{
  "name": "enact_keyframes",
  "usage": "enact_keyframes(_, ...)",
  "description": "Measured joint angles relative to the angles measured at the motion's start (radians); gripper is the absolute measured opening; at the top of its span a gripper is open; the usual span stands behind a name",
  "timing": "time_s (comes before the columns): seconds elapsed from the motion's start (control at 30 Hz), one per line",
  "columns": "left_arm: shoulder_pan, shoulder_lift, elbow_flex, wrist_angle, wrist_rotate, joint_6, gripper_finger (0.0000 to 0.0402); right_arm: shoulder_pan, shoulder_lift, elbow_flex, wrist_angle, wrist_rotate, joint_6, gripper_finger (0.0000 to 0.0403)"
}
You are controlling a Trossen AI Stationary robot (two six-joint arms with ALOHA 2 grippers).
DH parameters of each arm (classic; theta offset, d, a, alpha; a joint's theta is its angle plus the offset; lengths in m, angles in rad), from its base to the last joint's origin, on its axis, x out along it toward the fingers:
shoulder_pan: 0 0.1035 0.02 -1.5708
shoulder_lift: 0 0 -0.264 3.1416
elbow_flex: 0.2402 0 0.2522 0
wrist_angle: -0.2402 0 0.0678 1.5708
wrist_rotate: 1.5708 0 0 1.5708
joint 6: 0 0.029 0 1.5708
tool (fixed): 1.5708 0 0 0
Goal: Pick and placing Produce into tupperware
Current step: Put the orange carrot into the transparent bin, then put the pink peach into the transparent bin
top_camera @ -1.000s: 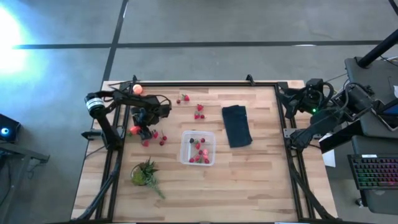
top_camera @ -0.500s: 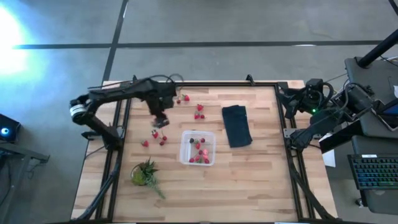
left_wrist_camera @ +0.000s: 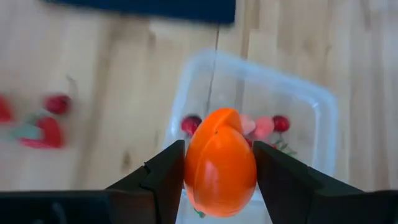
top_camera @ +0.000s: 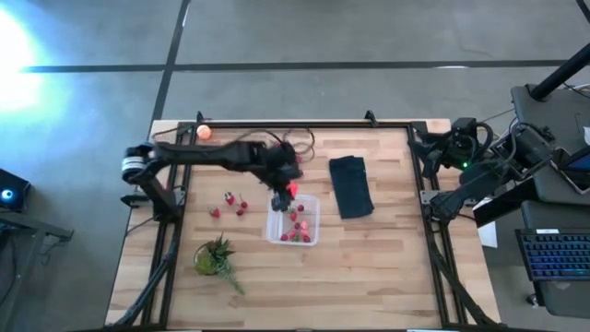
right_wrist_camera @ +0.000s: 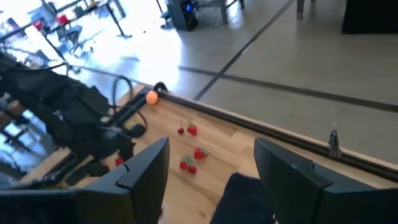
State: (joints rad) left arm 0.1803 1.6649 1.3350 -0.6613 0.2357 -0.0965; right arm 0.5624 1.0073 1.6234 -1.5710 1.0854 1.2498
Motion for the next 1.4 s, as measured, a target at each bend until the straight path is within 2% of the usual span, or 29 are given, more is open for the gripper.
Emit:
enact_keyframes(0.27, -0.082, 0.101, 0.008, 0.033, -0.005, -0.034, 0.0168, 0.000, -0.010, -0.001, 0.000, -0.063, -0.053, 0.0226)
enact_keyframes(0.33, -0.100, 0.120, 0.007, 0.025, -0.034, -0.088, 0.0171, 0.000, -0.011, -0.001, 0.000, -0.065, -0.067, 0.0226)
enact_keyframes(0.63, -0.143, 0.138, 0.008, 0.010, -0.115, -0.134, 0.0233, 0.000, -0.026, -0.001, 0.000, -0.069, -0.116, 0.0226)
enact_keyframes(0.77, -0.121, 0.083, 0.054, -0.164, -0.203, -0.131, 0.0252, 0.000, -0.039, -0.001, 0.000, -0.069, -0.124, 0.0226)
enact_keyframes(0.93, 0.001, 0.000, 0.129, -0.458, -0.321, -0.215, 0.0253, 0.000, -0.054, -0.001, 0.000, -0.067, -0.127, 0.0226)
enact_keyframes(1.1, 0.235, -0.083, 0.104, -0.508, -0.325, -0.340, 0.0253, 0.000, -0.058, -0.001, 0.000, -0.053, -0.133, 0.0226)
enact_keyframes(1.27, 0.443, -0.101, 0.046, -0.503, -0.329, -0.204, 0.0253, 0.000, -0.057, -0.001, 0.000, -0.038, -0.132, 0.0226)
enact_keyframes(1.4, 0.585, -0.078, -0.007, -0.507, -0.383, -0.108, 0.0253, 0.000, -0.057, -0.002, 0.000, -0.037, -0.126, 0.0226)
